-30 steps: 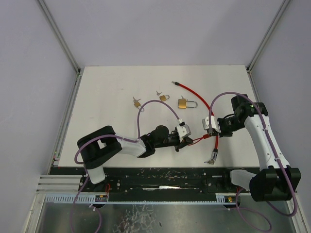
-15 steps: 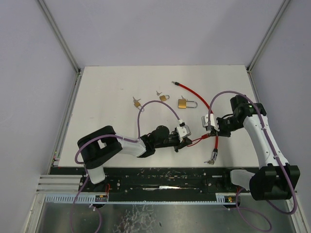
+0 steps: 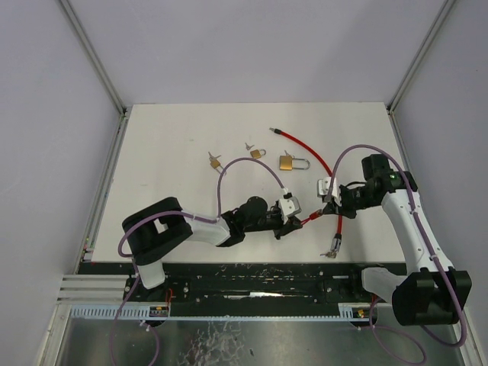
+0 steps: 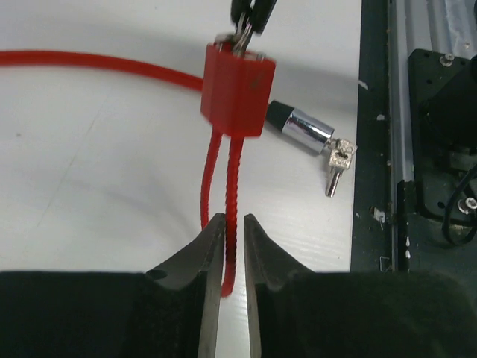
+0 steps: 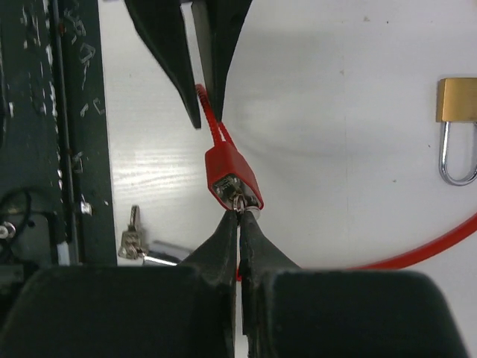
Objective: Lock with the key
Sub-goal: Lock the lock.
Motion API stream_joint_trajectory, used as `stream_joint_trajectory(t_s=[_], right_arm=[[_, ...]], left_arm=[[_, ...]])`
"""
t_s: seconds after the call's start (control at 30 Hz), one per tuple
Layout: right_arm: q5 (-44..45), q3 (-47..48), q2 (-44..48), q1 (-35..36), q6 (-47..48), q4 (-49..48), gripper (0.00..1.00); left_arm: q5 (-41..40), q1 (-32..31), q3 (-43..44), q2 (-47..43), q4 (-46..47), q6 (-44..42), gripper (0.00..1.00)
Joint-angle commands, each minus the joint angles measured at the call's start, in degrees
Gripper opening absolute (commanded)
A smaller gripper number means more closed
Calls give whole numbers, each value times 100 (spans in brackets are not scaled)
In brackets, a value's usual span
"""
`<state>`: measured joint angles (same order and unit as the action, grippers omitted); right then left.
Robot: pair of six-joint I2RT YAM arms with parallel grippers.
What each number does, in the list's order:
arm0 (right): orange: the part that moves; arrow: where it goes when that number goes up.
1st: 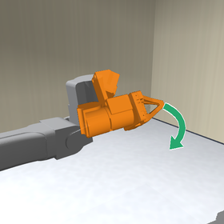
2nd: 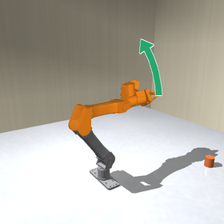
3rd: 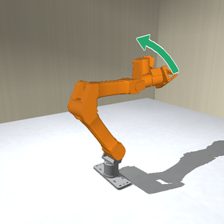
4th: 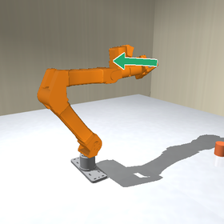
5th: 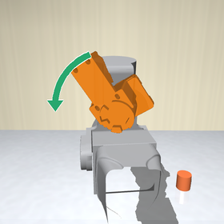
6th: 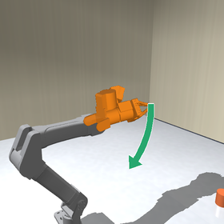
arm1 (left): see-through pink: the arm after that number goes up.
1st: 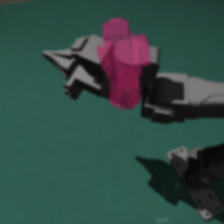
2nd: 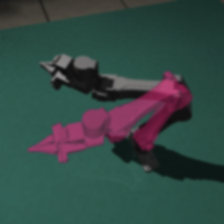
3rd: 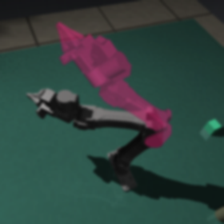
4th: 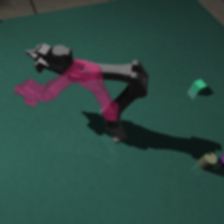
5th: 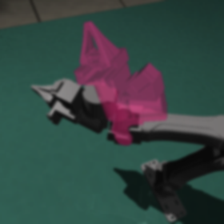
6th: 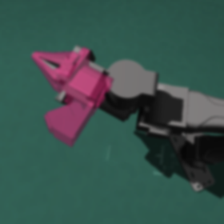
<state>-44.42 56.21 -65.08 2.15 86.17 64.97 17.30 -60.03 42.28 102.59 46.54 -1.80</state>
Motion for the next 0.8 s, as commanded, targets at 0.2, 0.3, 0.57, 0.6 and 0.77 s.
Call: stream_joint_trajectory(t_s=[0.2,0.3,0.57,0.6,0.77], right_arm=[[-1007,-326,156,28,-2247,-1089,0],[-1042,-359,186,31,-2285,-1127,0],[-931,-538,215,39,112,6,0],[-816,-592,239,40,720,277,0],[-379,-856,417,88,2781,801,0]], left_arm=[[73,-29,516,250,136,-49,16],[65,-32,578,290,62,-57,3],[199,-28,487,235,191,-90,0],[235,-31,469,221,223,-101,0],[371,-30,507,294,242,-234,0]])
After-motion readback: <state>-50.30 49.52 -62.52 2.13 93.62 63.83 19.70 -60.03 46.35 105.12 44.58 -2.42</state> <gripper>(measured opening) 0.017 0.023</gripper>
